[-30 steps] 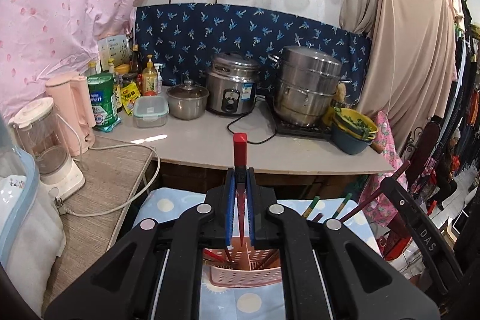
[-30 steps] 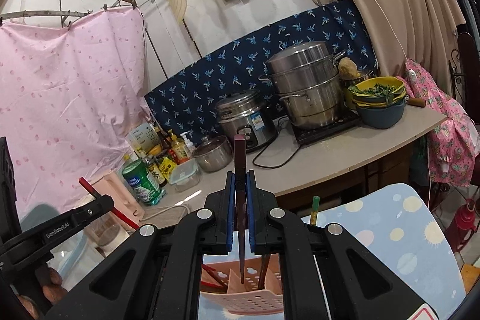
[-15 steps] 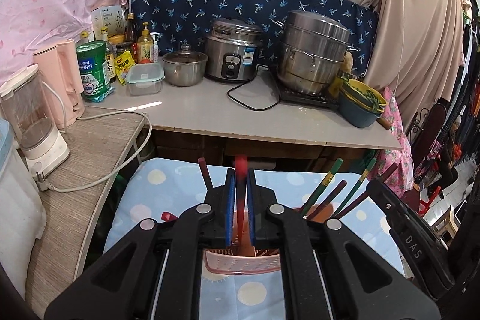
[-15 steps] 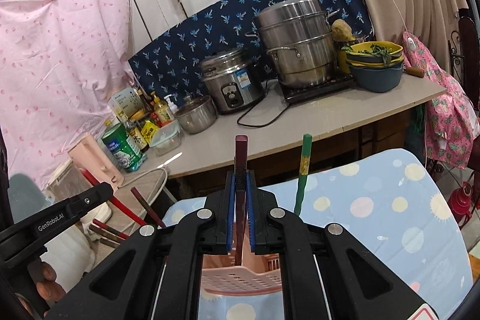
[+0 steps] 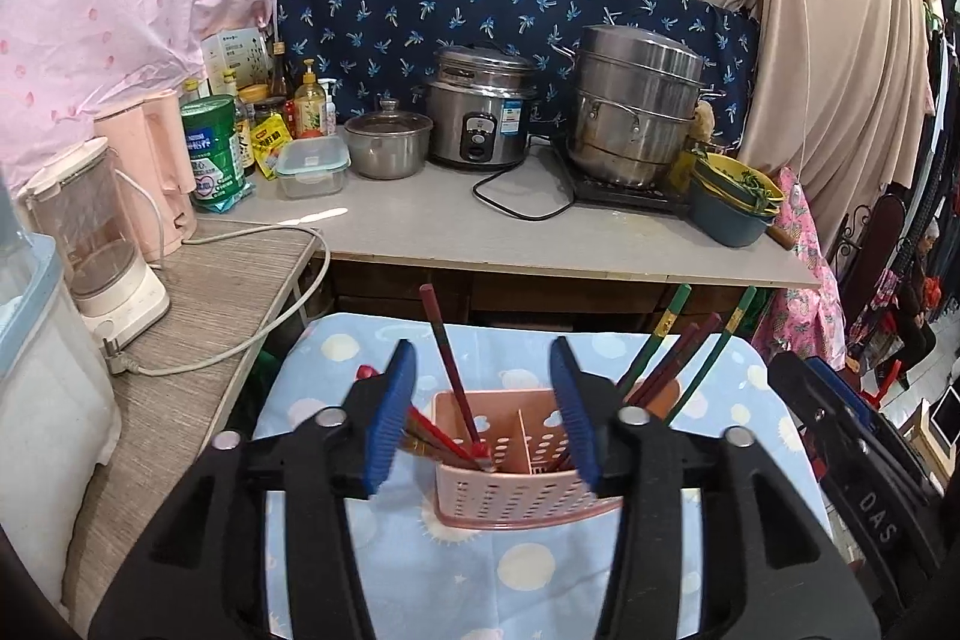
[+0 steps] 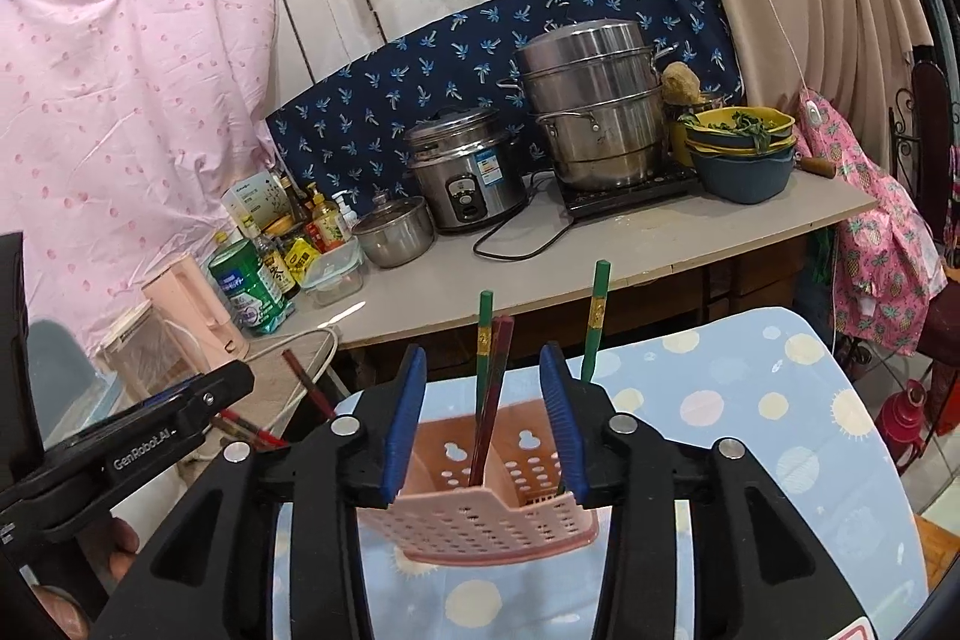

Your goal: Organize utensils

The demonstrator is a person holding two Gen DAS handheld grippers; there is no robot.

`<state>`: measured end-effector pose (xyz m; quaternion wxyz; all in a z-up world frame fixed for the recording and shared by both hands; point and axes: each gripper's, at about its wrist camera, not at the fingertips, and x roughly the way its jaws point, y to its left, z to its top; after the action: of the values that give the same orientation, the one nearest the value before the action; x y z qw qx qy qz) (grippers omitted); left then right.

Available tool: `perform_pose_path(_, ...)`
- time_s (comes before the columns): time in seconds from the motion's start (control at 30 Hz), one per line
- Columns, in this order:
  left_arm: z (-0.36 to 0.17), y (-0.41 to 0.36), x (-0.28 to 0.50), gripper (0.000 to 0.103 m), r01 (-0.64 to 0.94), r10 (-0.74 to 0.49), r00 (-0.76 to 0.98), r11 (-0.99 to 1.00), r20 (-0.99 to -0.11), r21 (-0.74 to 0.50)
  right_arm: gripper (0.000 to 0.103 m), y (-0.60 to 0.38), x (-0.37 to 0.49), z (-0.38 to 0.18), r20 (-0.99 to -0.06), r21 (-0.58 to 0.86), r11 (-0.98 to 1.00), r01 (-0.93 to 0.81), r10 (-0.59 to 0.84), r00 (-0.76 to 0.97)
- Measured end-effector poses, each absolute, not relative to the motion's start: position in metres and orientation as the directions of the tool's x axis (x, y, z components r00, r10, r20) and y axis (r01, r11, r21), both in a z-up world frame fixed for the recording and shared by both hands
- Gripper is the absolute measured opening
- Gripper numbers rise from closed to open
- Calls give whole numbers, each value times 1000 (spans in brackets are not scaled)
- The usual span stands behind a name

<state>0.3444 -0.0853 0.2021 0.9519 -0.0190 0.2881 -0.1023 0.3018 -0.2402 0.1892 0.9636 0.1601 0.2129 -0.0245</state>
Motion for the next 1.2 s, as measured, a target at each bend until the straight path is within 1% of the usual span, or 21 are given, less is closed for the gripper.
perform_pose_path(0.03,202,-84,340,54,179,-200,819,980,-539,-92,45,-237,298,190,-418,282,953,112,17,908)
perform_pose_path(0.13,202,-82,330,56,164,-176,822,984,-542,-71,56,-226,282,191,-408,245,964,102,7,913)
perform_pose_path(0.23,198,-79,322,56,153,-163,811,986,-561,-65,62,-221,266,189,-404,236,967,95,8,915)
perform_pose_path(0.37,192,-75,306,57,142,-145,806,989,-574,-51,65,-215,246,186,-416,219,970,106,-5,910)
perform_pose_path(0.43,188,-75,298,61,137,-131,807,990,-576,-33,68,-213,237,184,-423,204,972,116,-19,906)
perform_pose_path(0.5,183,-74,289,61,137,-122,807,990,-578,-18,69,-211,226,182,-428,193,972,136,-41,903)
perform_pose_path(0.57,178,-73,280,62,137,-116,803,991,-585,-8,69,-209,218,178,-438,185,973,139,-45,898)
perform_pose_path(0.63,174,-71,273,67,132,-109,799,991,-591,-4,69,-207,213,175,-449,173,975,138,-46,892)
perform_pose_path(0.73,167,-68,263,71,128,-103,792,992,-601,-1,69,-202,202,168,-463,146,980,135,-53,885)
perform_pose_path(0.8,161,-67,255,72,130,-100,786,992,-610,5,70,-199,196,164,-473,132,982,138,-60,879)
perform_pose_path(0.9,154,-67,247,73,130,-96,778,992,-621,9,76,-199,188,158,-490,130,981,145,-64,869)
perform_pose_path(0.97,150,-66,243,76,129,-93,774,992,-626,12,76,-198,184,154,-501,133,980,150,-64,863)
perform_pose_path(1.07,143,-66,234,82,125,-83,772,992,-631,24,80,-196,178,149,-514,116,981,155,-74,855)
perform_pose_path(1.1,141,-66,231,86,127,-82,770,992,-632,26,82,-195,176,147,-516,108,982,154,-77,853)
perform_pose_path(1.2,135,-66,225,89,129,-82,763,991,-641,28,84,-193,170,142,-527,97,983,155,-81,846)
